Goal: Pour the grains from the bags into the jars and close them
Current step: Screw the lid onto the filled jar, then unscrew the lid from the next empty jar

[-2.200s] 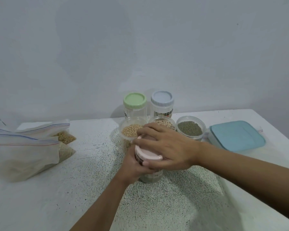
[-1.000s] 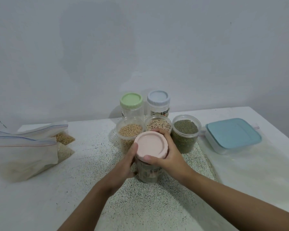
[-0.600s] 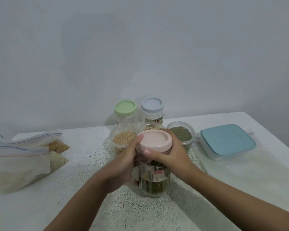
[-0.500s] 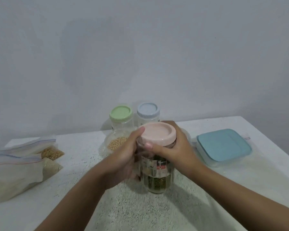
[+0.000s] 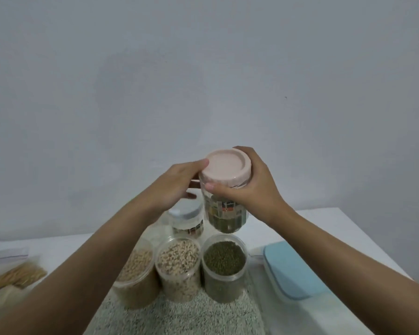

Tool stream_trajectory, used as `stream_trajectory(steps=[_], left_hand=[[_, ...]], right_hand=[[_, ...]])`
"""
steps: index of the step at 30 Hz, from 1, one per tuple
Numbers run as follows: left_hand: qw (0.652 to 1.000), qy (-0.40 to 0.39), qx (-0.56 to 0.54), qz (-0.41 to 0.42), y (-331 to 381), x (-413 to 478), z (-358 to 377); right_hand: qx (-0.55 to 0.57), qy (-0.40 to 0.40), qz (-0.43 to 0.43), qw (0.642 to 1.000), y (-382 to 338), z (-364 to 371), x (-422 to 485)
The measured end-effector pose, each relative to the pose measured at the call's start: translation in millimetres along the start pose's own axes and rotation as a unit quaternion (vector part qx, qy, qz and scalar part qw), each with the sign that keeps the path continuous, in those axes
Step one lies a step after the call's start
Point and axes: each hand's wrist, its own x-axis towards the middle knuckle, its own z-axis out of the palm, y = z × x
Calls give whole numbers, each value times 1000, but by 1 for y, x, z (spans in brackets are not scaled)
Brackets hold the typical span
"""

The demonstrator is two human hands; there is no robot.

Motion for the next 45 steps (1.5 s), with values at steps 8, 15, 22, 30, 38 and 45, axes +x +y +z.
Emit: stream_trajectory(steps=[8, 15, 22, 30, 38, 45], left_hand=[[968, 46, 245, 29, -40, 56, 10], [909, 17, 416, -32, -70, 68, 18], [876, -24, 482, -22, -73, 68, 18], [905, 61, 420, -2, -72, 60, 1], [867, 65, 475, -136, -97, 36, -43], [872, 81, 476, -83, -103, 21, -41]], right_hand=[[-10, -30, 60, 998, 73, 2, 27], [-54, -84, 107, 989, 117, 10, 16], [-84, -128, 123, 981, 128, 12, 7], [-219, -183, 36, 958, 89, 14, 35], [-393, -334, -35, 856, 76, 64, 53], [-361, -296, -38, 883, 70, 75, 52]])
